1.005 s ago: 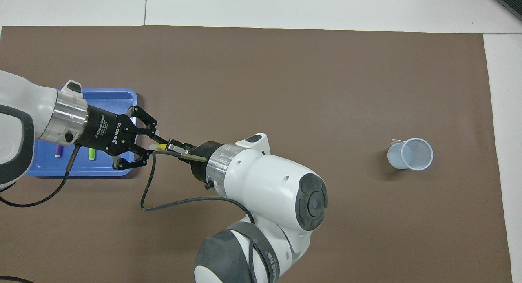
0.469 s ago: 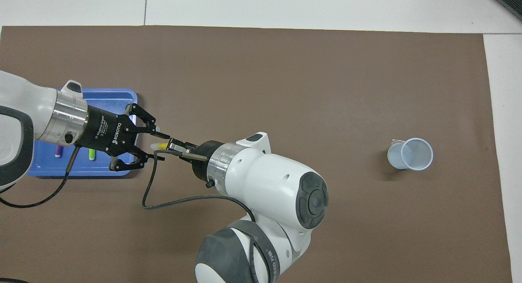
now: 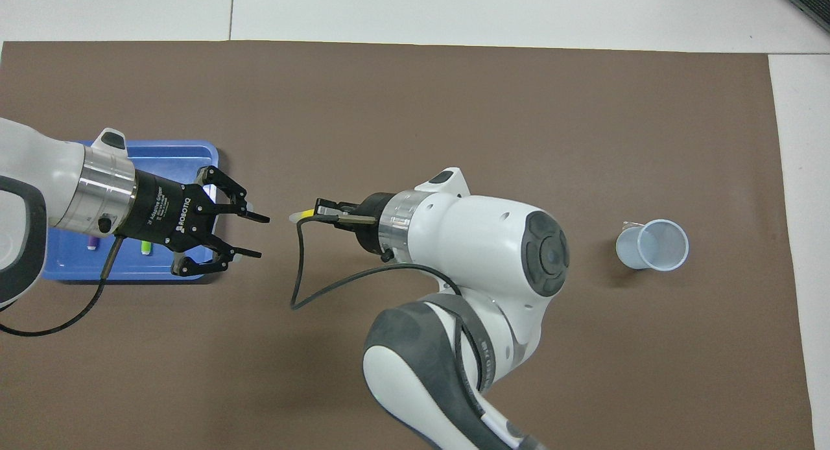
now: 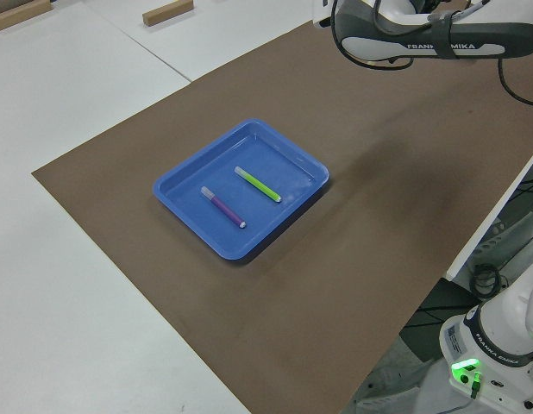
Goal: Transfer and insert pens with both arms
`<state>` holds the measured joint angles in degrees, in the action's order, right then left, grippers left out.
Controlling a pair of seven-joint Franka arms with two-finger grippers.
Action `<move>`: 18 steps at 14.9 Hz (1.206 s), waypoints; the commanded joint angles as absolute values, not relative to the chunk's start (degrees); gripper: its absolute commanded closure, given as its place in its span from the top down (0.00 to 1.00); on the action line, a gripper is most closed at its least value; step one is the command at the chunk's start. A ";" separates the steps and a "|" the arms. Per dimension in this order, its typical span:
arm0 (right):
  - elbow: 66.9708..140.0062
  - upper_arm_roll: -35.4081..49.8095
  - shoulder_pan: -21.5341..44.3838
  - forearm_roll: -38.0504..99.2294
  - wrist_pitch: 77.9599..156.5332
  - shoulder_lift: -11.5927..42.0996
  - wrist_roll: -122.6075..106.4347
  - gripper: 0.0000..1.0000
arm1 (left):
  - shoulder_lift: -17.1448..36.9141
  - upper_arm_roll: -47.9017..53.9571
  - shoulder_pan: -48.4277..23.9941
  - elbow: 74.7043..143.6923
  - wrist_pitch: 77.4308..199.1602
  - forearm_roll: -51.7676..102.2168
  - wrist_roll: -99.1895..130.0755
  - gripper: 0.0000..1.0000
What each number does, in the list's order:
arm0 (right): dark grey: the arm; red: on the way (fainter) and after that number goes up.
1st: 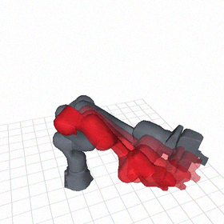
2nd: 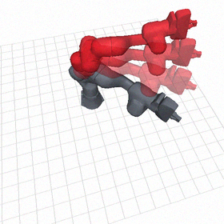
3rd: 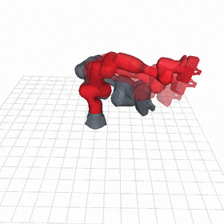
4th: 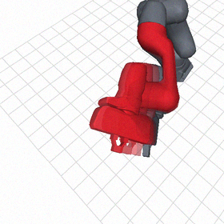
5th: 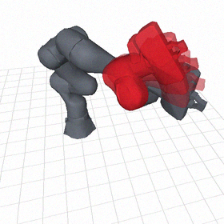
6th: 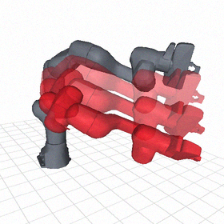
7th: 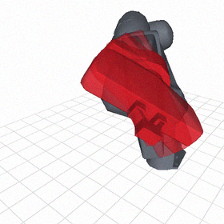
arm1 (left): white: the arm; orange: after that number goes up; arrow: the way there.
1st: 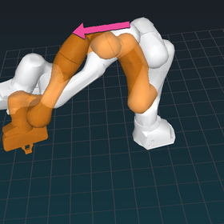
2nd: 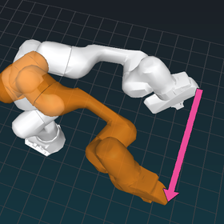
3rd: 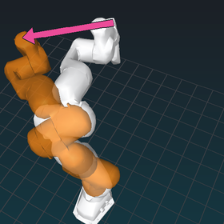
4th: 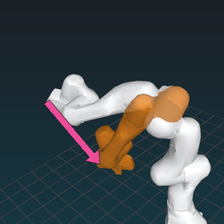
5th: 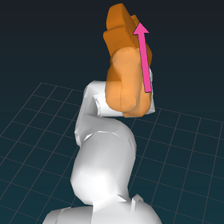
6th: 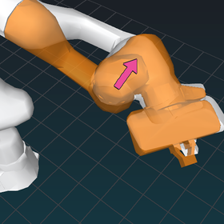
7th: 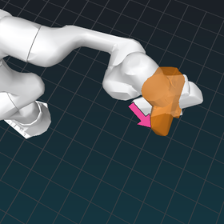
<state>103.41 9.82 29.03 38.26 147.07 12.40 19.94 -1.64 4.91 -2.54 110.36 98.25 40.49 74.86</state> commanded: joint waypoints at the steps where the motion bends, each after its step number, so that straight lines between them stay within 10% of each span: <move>1: 103.10 10.19 24.36 31.41 139.95 10.99 15.04 0.00 | -3.69 4.31 -2.81 112.59 98.44 40.61 71.74 0.50; 11: 104.23 10.20 4.67 0.48 103.12 1.68 -19.91 0.00 | -4.22 4.22 3.95 112.94 97.03 22.61 36.17 0.50; 18: 112.31 10.37 -7.38 -8.61 107.30 -1.05 -39.71 0.00 | -3.87 4.13 9.67 113.12 101.50 11.17 2.75 0.51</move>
